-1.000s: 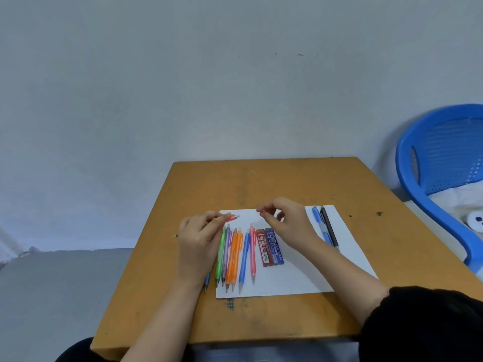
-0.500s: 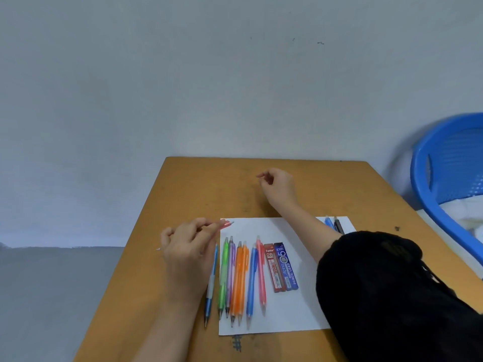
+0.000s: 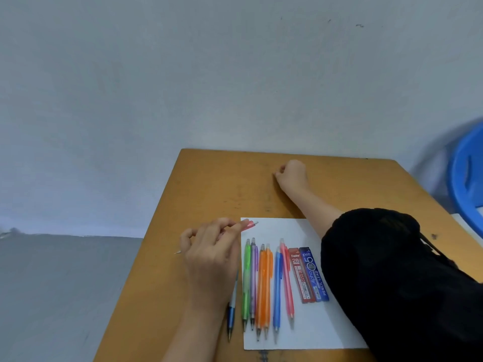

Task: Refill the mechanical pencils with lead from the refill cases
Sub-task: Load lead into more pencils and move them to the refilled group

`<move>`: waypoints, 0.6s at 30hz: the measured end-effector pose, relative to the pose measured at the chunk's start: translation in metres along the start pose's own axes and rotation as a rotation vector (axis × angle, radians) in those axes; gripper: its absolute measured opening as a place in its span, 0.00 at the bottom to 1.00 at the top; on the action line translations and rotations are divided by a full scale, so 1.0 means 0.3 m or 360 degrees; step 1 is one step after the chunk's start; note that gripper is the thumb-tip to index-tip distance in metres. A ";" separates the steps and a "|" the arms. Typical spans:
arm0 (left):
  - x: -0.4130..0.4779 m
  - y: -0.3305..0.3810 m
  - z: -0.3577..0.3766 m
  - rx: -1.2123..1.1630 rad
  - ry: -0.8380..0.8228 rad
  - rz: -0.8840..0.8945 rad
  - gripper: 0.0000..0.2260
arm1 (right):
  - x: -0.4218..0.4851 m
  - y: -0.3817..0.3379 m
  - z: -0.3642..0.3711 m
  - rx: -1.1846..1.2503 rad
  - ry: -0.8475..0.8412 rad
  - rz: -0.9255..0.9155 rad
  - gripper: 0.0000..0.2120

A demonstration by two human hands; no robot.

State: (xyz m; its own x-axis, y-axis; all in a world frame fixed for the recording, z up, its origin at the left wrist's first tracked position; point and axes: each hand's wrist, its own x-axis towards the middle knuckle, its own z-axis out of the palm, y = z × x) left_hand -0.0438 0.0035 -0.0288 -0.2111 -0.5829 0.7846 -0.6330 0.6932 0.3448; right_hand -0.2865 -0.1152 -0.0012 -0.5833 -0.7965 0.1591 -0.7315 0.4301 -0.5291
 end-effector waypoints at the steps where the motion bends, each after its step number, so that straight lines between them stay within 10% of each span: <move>1: -0.001 -0.002 0.001 0.0003 -0.0002 -0.0004 0.10 | 0.002 -0.006 0.000 0.0007 0.0005 0.0024 0.12; 18: -0.004 -0.004 0.003 -0.0008 -0.0014 -0.0025 0.09 | -0.086 -0.068 -0.081 0.0130 -0.0012 -0.0111 0.08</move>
State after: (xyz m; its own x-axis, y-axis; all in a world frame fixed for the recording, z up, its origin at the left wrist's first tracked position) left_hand -0.0434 0.0029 -0.0305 -0.2076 -0.5976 0.7745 -0.6325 0.6860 0.3598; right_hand -0.2652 -0.0930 0.0258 -0.5290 -0.8267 0.1916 -0.7388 0.3376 -0.5833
